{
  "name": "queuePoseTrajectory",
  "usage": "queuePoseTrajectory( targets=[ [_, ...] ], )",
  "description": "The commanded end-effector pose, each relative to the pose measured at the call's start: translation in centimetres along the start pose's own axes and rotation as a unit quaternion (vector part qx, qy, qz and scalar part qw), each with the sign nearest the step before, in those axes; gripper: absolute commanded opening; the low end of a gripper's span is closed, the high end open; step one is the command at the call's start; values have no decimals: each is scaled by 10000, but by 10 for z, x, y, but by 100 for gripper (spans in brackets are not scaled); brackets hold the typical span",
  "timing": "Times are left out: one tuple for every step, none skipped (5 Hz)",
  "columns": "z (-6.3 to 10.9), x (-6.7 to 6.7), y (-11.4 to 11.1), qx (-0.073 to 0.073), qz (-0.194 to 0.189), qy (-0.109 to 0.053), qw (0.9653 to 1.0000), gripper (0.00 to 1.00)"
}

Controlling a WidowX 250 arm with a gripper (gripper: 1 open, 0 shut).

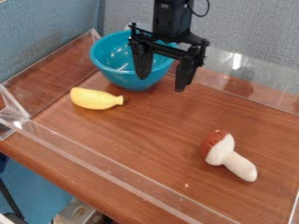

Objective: Put the yellow object in the blue bowl

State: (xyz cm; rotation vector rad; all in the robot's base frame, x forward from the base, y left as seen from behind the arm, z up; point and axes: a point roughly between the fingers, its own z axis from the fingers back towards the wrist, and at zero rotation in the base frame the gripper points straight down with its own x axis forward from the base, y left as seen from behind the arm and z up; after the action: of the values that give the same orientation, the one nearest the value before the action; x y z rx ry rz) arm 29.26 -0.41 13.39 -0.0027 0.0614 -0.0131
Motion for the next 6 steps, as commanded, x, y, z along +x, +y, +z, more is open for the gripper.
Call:
queuePoseTrajectory(
  targets=[
    [-6, 1, 5, 2, 359, 120, 9993, 100],
    [-7, 13, 26, -20, 848, 90, 9964, 100],
    [-8, 8, 60, -37, 1109, 3, 9938, 100],
    [-8, 4, 76, -162, 1602, -95, 9869, 100],
    [1, 9, 63, -287, 1968, -171, 9799, 100],
    [9, 7, 57, -402, 2456, -228, 9683, 100]
  ],
)
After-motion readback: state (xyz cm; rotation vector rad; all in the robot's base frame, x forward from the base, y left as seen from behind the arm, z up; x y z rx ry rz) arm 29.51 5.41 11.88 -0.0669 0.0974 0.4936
